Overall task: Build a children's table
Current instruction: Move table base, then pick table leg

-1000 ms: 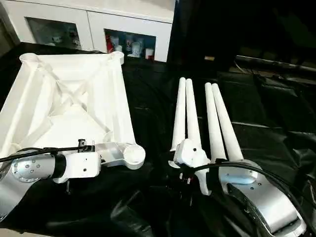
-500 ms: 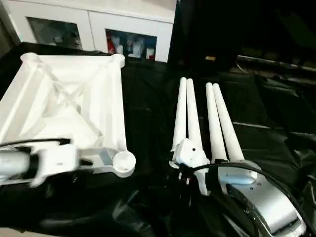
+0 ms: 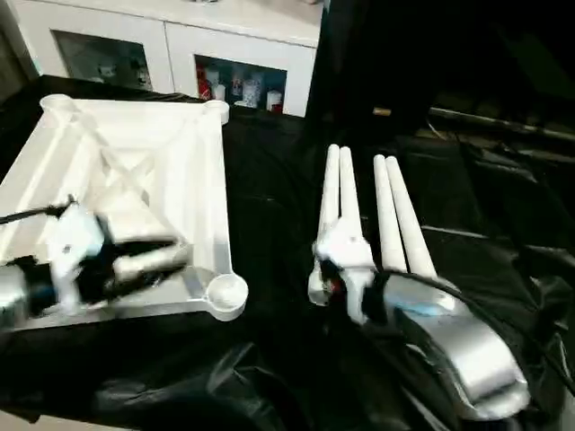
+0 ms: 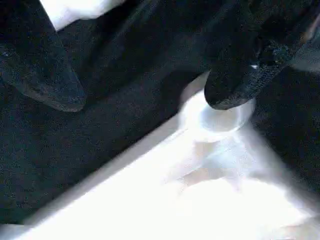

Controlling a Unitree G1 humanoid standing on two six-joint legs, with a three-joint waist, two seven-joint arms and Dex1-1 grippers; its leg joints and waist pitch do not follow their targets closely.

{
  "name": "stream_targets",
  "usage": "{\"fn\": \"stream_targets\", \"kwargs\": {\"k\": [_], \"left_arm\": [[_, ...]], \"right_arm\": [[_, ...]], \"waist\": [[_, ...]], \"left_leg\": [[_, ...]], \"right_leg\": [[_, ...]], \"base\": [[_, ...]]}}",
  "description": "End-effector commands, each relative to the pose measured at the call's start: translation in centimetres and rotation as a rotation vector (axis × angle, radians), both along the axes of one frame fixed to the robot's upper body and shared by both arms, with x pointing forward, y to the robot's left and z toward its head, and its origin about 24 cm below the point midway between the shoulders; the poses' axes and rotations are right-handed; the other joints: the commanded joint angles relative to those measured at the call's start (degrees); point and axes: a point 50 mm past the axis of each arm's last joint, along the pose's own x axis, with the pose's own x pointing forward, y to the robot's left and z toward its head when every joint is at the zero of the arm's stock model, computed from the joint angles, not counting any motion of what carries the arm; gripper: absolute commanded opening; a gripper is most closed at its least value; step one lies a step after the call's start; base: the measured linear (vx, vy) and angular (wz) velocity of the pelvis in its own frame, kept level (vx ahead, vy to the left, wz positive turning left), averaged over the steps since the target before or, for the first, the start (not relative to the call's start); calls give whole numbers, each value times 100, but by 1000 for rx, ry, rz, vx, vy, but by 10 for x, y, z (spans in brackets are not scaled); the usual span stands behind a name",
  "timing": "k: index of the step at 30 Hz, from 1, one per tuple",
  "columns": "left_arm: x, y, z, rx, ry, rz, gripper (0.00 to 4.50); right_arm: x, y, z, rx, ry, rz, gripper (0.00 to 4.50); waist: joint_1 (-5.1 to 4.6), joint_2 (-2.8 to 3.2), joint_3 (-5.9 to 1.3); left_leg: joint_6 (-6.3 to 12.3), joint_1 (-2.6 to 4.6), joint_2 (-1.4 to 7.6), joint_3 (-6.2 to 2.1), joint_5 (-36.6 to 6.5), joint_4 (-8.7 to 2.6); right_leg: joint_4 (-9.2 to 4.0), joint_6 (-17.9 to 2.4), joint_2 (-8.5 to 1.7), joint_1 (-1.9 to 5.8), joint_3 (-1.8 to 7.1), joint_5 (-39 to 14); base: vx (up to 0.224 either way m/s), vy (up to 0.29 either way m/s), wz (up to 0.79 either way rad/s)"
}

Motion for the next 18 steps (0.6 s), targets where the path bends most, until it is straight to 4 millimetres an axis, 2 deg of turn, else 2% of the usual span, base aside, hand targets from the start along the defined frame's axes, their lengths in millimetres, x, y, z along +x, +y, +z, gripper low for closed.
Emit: {"fn": "stream_targets", "kwargs": {"k": [1, 3, 5, 7, 8, 9, 10, 11, 12, 13, 14, 15, 17, 18], "left_arm": [[7, -2, -4, -19, -20, 102, 191], [8, -8, -11, -32, -5, 91, 191], [6, -17, -15, -21, 20, 10, 191], [10, -30, -11, -27, 28, -75, 191], [10, -32, -10, -21, 37, -119, 191], [9, -33, -12, 12, 54, -175, 191], [9, -34, -13, 36, 66, -210, 191], [9, -34, -13, 50, 80, -234, 191], [9, -34, -12, 55, 86, -249, 191], [9, -32, -10, 65, 84, -267, 191], [9, -32, -9, 65, 84, -267, 191], [10, -26, -7, 71, 88, -294, 191], [11, -24, -7, 72, 90, -306, 191], [10, -24, -8, 92, 91, -328, 191]], "right_arm": [[12, -13, -2, -13, 30, -169, 450], [22, -17, -5, -41, 43, -276, 450], [31, -25, -6, -68, 71, -382, 450], [42, -36, 2, -51, 84, -468, 450], [45, -36, 3, -33, 102, -493, 450], [48, -38, 2, -50, 117, -531, 450], [50, -39, 1, -67, 126, -554, 450], [52, -38, 1, -71, 135, -562, 450], [54, -37, 1, -73, 149, -570, 450], [56, -35, 2, -67, 172, -570, 450], [56, -35, 2, -67, 173, -570, 450], [61, -26, 4, -79, 186, -555, 450], [64, -24, 4, -83, 194, -554, 450], [65, -22, 3, -96, 221, -555, 450]], "waist": [[28, 89, -333], [30, 86, -337], [24, 91, -351], [21, 81, -363], [33, 102, -370], [62, 266, -368], [30, 198, -365], [52, 307, -362], [19, 248, -344], [24, 296, -372], [22, 286, -371], [9, 306, -377], [7, 329, -386], [4, 342, -377]], "left_leg": [[-113, 26, 258, -90, -484, -418], [-138, 17, 253, -89, -378, -426], [-172, 30, 229, -80, -281, -421], [-211, 32, 224, -77, -255, -425], [-222, 52, 225, -82, -257, -423], [-277, 44, 198, -100, -267, -423], [-299, 34, 196, -78, -325, -425], [-371, 39, 196, -98, -430, -428], [-391, 16, 185, -91, -564, -443], [-402, 36, 188, -87, -565, -424], [-387, 23, 188, -89, -522, -420], [-341, 15, 180, -68, -408, -407], [-325, -10, 174, -85, -343, -419], [-319, -6, 173, -81, -327, -416]], "right_leg": [[-449, -1083, -432, 229, 303, -442], [-439, -975, -403, 239, 303, -245], [-413, -892, -374, 234, 297, -87], [-392, -837, -364, 248, 293, 110], [-376, -848, -362, 232, 286, 117], [-358, -848, -374, 224, 289, 120], [-398, -836, -355, 233, 281, 96], [-381, -824, -368, 238, 279, 96], [-403, -812, -364, 262, 283, -33], [-401, -845, -376, 262, 288, -22], [-390, -878, -378, 273, 293, 41], [-409, -950, -369, 274, 294, 172], [-378, -976, -365, 299, 284, 111], [-388, -981, -368, 284, 285, 14]], "base": [[0, 0, 0], [0, 0, 0], [0, 0, 0], [0, 0, 0], [0, 0, 0], [0, 0, 0], [0, 0, 0], [0, 0, 0], [0, 0, 0], [0, 0, 0], [0, 0, 0], [0, 0, 0], [0, 0, 0], [0, 0, 0]]}}
